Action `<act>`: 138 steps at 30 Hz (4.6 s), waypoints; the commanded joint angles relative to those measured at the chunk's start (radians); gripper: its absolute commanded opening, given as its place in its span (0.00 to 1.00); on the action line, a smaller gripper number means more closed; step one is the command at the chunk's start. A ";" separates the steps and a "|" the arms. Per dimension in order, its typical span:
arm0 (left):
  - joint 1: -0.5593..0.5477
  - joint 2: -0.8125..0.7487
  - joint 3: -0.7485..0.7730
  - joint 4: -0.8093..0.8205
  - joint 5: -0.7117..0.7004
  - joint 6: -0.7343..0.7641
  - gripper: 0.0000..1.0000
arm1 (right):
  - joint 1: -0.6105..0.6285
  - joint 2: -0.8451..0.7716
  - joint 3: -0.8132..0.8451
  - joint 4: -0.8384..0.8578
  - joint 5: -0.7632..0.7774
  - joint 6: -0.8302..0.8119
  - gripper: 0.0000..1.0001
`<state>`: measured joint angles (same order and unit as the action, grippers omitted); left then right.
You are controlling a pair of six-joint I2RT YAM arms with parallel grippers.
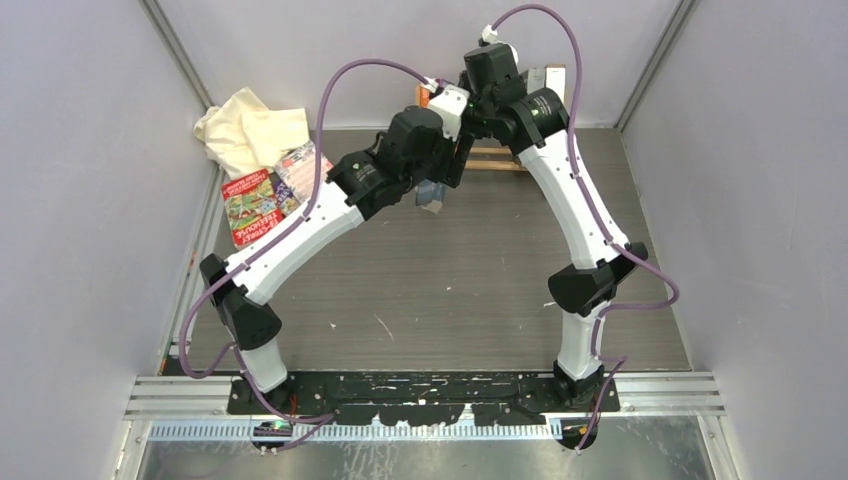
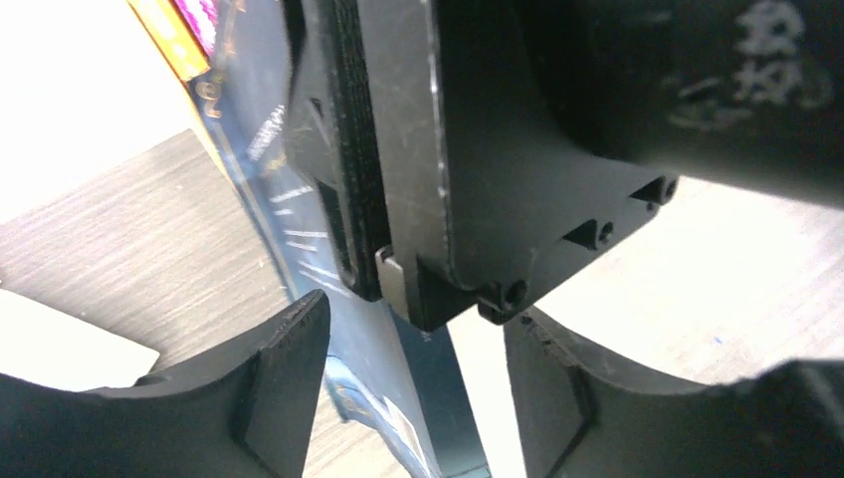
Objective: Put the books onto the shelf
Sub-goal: Place the book on the shelf.
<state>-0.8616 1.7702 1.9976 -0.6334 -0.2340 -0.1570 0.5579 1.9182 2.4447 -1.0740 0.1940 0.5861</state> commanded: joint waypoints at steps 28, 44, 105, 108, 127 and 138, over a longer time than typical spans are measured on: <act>-0.111 -0.244 -0.452 0.503 -0.402 0.083 0.00 | 0.012 -0.144 -0.032 0.108 0.068 0.110 0.01; -0.024 -0.259 -0.418 0.611 -0.388 0.052 0.00 | 0.010 -0.272 -0.155 0.146 0.230 0.088 0.54; 0.153 0.691 0.271 1.206 -0.350 0.108 0.00 | -0.028 -0.931 -1.124 0.397 0.467 -0.153 0.55; 0.149 0.691 0.237 1.227 -0.366 0.106 0.00 | -0.031 -0.937 -1.138 0.390 0.464 -0.149 0.55; 0.124 0.655 0.093 1.305 -0.458 0.141 0.61 | -0.037 -0.951 -1.162 0.374 0.449 -0.154 0.55; 0.059 0.547 0.148 1.287 -0.488 0.257 0.70 | -0.036 -0.990 -1.148 0.360 0.445 -0.160 0.55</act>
<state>-0.7696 2.4699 2.0781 0.5854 -0.6807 0.0341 0.5259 0.9550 1.2747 -0.7341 0.6312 0.4393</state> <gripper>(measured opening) 0.689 0.549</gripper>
